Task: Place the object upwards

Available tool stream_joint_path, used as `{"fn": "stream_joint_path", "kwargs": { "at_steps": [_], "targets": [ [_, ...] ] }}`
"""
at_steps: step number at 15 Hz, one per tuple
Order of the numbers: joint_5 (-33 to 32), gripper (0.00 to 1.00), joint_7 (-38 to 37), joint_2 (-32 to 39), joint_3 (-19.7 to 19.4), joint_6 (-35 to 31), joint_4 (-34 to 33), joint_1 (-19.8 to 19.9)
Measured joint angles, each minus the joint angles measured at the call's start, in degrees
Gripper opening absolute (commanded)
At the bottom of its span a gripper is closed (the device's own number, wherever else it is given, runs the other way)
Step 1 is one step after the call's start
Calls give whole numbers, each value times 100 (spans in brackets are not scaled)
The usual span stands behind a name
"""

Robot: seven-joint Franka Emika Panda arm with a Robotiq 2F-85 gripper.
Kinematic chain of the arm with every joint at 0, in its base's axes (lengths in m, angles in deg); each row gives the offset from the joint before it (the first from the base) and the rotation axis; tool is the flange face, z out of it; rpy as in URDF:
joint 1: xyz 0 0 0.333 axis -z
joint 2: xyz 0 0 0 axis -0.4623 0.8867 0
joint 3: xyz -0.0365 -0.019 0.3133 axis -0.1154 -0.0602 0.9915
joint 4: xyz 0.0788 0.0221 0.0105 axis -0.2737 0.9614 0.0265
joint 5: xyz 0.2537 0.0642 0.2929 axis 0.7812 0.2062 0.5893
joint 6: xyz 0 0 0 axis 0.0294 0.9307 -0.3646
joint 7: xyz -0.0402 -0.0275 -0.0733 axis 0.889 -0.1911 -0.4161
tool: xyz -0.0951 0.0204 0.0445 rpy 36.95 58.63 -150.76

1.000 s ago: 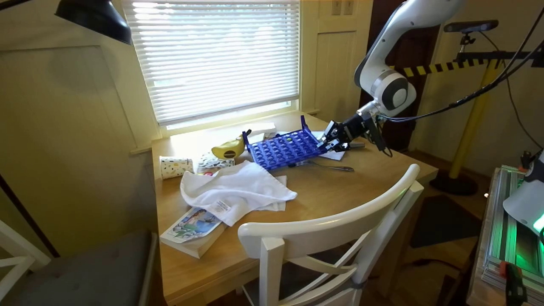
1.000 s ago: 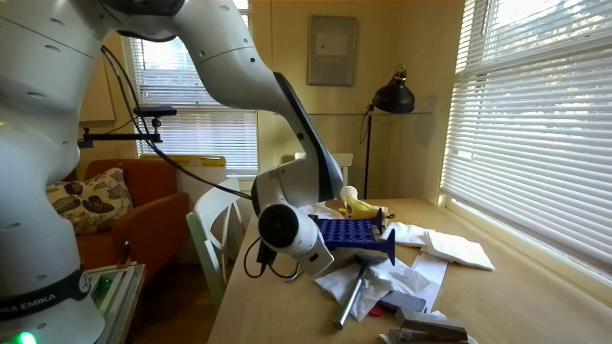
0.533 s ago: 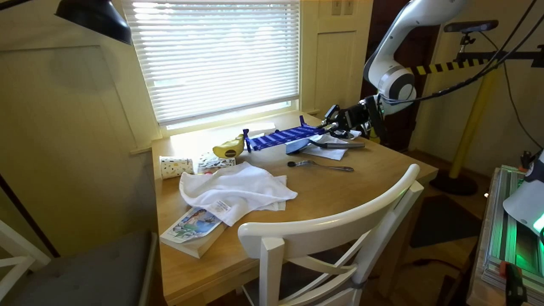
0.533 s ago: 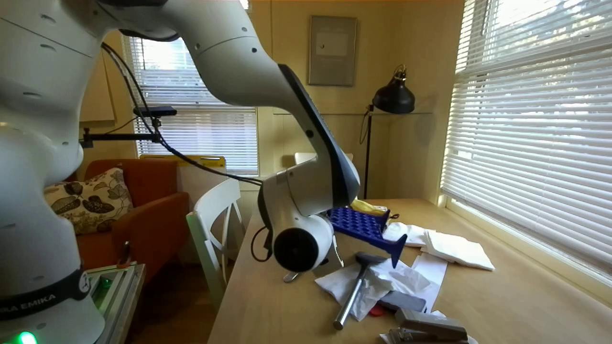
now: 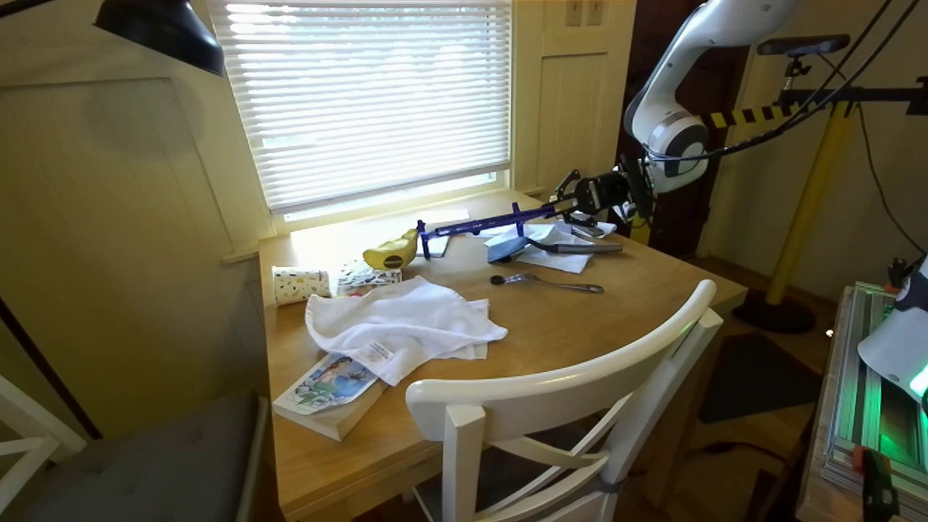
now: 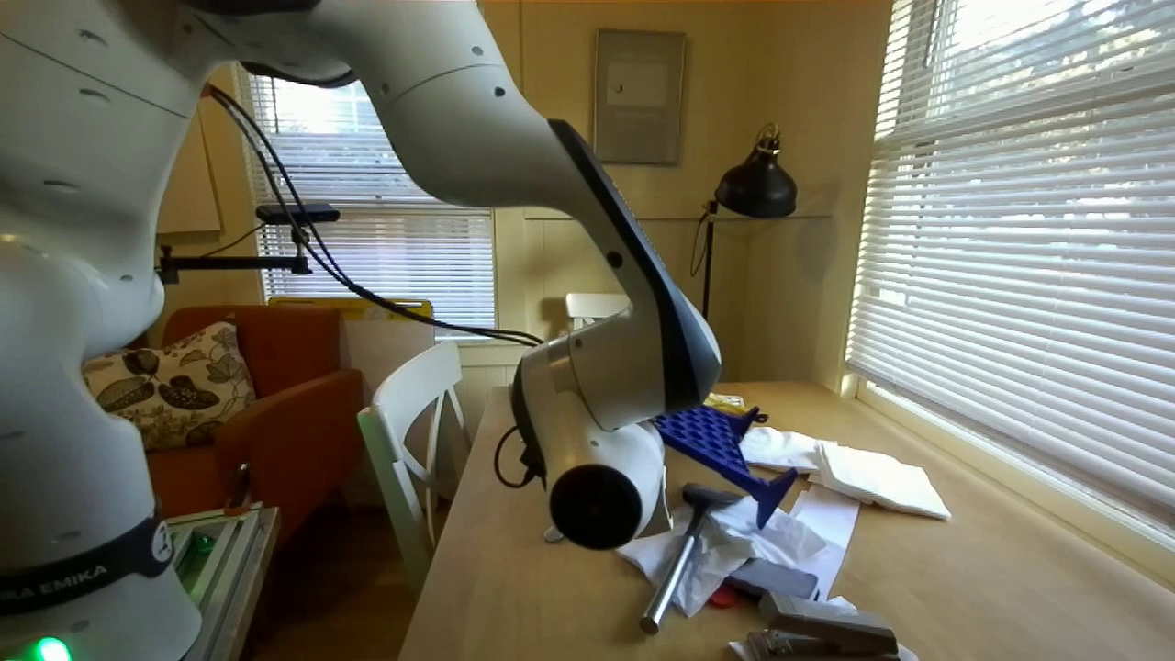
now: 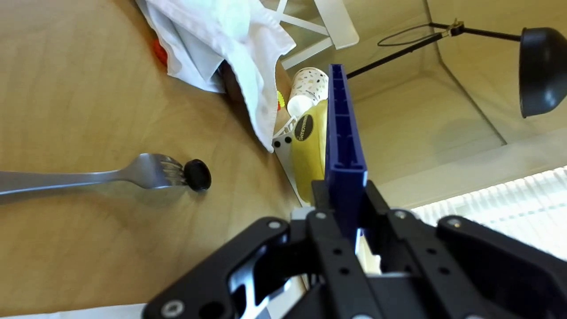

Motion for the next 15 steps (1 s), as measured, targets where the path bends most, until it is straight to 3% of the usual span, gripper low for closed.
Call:
{"fn": "stream_joint_path", "kwargs": {
  "at_steps": [5,15],
  "targets": [
    [323,5,-1076,4,-44,-54,-282,5],
    [748,5,-3576,7,-51,-455,-1515,42]
  ]
}}
